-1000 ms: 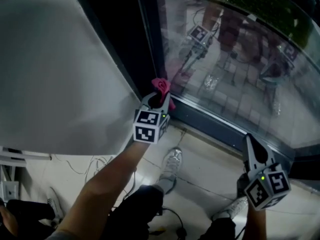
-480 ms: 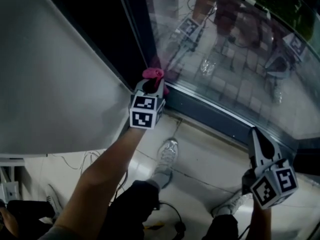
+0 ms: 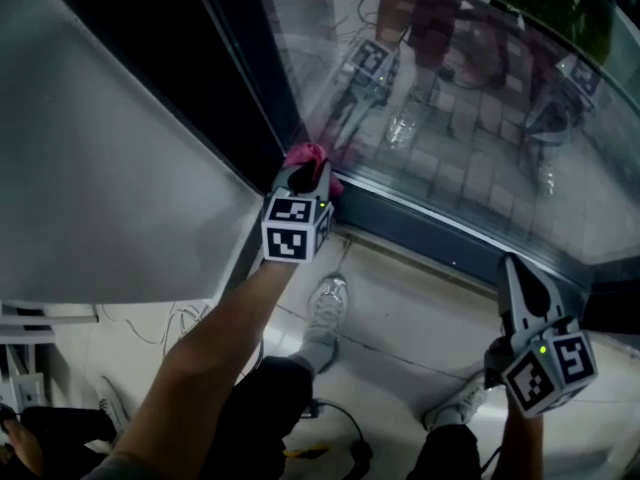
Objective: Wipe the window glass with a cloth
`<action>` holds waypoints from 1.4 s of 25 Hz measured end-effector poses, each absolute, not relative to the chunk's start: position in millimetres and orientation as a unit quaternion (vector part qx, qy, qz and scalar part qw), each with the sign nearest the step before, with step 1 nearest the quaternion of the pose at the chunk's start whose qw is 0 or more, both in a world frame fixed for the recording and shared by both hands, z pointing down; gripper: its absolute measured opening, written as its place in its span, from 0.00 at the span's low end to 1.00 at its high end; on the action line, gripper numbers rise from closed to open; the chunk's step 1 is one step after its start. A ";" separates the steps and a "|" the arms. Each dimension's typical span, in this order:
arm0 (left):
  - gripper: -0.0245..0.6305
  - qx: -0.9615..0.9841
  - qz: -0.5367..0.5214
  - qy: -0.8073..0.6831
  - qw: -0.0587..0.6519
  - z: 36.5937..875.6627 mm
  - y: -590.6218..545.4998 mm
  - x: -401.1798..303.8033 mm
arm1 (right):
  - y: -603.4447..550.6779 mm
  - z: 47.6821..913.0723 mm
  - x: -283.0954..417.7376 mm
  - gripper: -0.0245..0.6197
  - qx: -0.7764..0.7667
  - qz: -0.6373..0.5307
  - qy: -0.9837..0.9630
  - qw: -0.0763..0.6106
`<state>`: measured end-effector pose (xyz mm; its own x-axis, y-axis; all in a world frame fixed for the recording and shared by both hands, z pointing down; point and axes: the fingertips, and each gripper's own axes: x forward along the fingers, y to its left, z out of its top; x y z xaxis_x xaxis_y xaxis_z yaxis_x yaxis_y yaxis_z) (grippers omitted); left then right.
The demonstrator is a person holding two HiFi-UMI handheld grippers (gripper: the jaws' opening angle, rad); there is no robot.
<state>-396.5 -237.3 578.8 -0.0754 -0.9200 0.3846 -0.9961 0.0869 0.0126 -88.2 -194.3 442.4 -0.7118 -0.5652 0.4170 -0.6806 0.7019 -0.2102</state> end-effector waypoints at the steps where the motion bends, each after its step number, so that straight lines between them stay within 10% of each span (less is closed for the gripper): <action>1: 0.11 0.665 0.129 -0.720 0.150 578.4 -238.4 -390.8 | -194.6 441.0 -83.9 0.05 0.345 0.178 -0.907 0.161; 35: 0.11 0.726 0.131 -0.657 0.153 582.2 -266.2 -167.9 | -165.9 428.0 78.9 0.05 0.421 0.191 -0.877 0.132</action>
<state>-167.9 -266.2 582.2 0.1022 -0.9144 0.3918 -0.9947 -0.0894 0.0509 78.9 -165.9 428.0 -0.6104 -0.6881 0.3923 -0.7890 0.5720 -0.2244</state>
